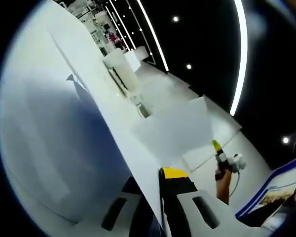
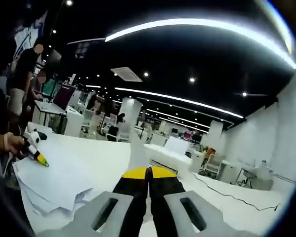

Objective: Organize the stack of printing papers by aligning and flattening the scattered papers on the table

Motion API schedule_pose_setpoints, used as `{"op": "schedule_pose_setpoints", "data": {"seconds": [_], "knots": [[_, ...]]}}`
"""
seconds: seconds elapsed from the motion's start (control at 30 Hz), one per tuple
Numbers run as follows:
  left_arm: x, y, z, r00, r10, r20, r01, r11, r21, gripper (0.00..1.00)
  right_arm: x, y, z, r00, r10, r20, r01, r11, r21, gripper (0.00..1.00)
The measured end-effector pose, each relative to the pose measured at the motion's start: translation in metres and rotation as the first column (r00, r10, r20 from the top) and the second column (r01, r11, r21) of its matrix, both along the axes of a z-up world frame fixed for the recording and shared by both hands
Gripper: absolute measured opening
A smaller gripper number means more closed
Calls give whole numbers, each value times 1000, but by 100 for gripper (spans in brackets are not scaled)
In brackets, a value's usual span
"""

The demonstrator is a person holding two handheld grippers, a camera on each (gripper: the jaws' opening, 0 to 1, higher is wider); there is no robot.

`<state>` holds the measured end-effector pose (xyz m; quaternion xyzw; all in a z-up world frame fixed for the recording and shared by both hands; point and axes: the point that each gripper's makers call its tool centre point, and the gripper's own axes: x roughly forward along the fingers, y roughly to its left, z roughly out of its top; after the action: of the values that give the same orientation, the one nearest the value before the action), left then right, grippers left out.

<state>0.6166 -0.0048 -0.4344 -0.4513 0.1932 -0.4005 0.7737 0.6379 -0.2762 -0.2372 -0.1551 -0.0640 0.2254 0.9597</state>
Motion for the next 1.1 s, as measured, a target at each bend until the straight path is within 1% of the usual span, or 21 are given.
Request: {"op": "schedule_pose_setpoints", "data": {"seconds": [0.07, 0.13, 0.17, 0.23, 0.3, 0.37, 0.4, 0.47, 0.5, 0.57, 0.6, 0.67, 0.7, 0.77, 0.83, 0.9, 0.97, 1.03, 1.07, 1.1], "knots": [[0, 0, 0, 1000, -1, -1, 1, 1000, -4, 7, -3, 15, -1, 999, 36, -3, -36, 999, -7, 0], [1, 0, 0, 1000, -2, -6, 2, 1000, -7, 7, -11, 37, -4, 995, 102, -11, -102, 995, -17, 0], [1, 0, 0, 1000, -2, -7, 2, 1000, -7, 7, -18, 55, -10, 990, 139, -23, -140, 990, -33, 0], [0, 0, 0, 1000, -5, -6, 5, 1000, -6, 8, -27, 79, -20, 979, 197, -41, -200, 978, -59, 0], [0, -1, 1, 1000, -7, 1, 7, 1000, -6, 8, -38, 101, -32, 966, 250, -62, -254, 963, -84, 0], [0, 0, 2, 1000, -11, -6, 11, 1000, -20, 9, -48, 121, -45, 951, 300, -78, -307, 945, -113, 0], [0, 1, 2, 1000, -12, -9, 12, 1000, -26, 9, -54, 130, -50, 941, 328, -87, -336, 934, -118, 0], [0, 1, 3, 1000, -12, -9, 12, 999, -32, 10, -64, 145, -61, 924, 366, -113, -377, 920, -104, 0], [0, 1, 3, 1000, -12, -8, 12, 999, -32, 10, -71, 154, -71, 910, 393, -133, -408, 905, -117, 0], [0, 1, 4, 1000, -13, -4, 13, 999, -35, 10, -80, 167, -89, 897, 414, -157, -437, 884, -164, 0], [0, 1, 4, 1000, -13, -3, 13, 999, -35, 11, -86, 175, -99, 883, 436, -173, -462, 872, -164, 0], [1, 1, 6, 1000, -12, -4, 12, 999, -46, 14, -95, 184, -116, 868, 453, -201, -488, 855, -178, 0], [2, 2, 6, 1000, -9, -5, 8, 999, -50, 15, -99, 187, -126, 861, 460, -218, -500, 843, -197, 0], [1, 2, 7, 1000, -7, -7, 7, 998, -60, 15, -104, 192, -144, 852, 462, -245, -513, 828, -225, 0], [0, 2, 7, 1000, -8, -7, 7, 998, -62, 15, -105, 196, -160, 846, 460, -270, -521, 821, -232, 0], [1, 1, 7, 1000, -9, -6, 9, 998, -59, 16, -105, 201, -169, 839, 461, -290, -528, 818, -227, 0], [1, 1, 8, 1000, -9, -3, 8, 998, -59, 16, -109, 208, -181, 829, 467, -309, -542, 808, -230, 0], [1, 2, 8, 1000, -9, -4, 9, 998, -63, 17, -111, 211, -192, 826, 462, -323, -545, 802, -246, 0], [1, 2, 8, 1000, -10, -6, 9, 998, -67, 17, -115, 212, -197, 816, 470, -336, -558, 792, -248, 0], [1, 2, 9, 1000, -10, -5, 10, 997, -70, 17, -118, 210, -202, 813, 469, -347, -563, 785, -259, 0]]}}
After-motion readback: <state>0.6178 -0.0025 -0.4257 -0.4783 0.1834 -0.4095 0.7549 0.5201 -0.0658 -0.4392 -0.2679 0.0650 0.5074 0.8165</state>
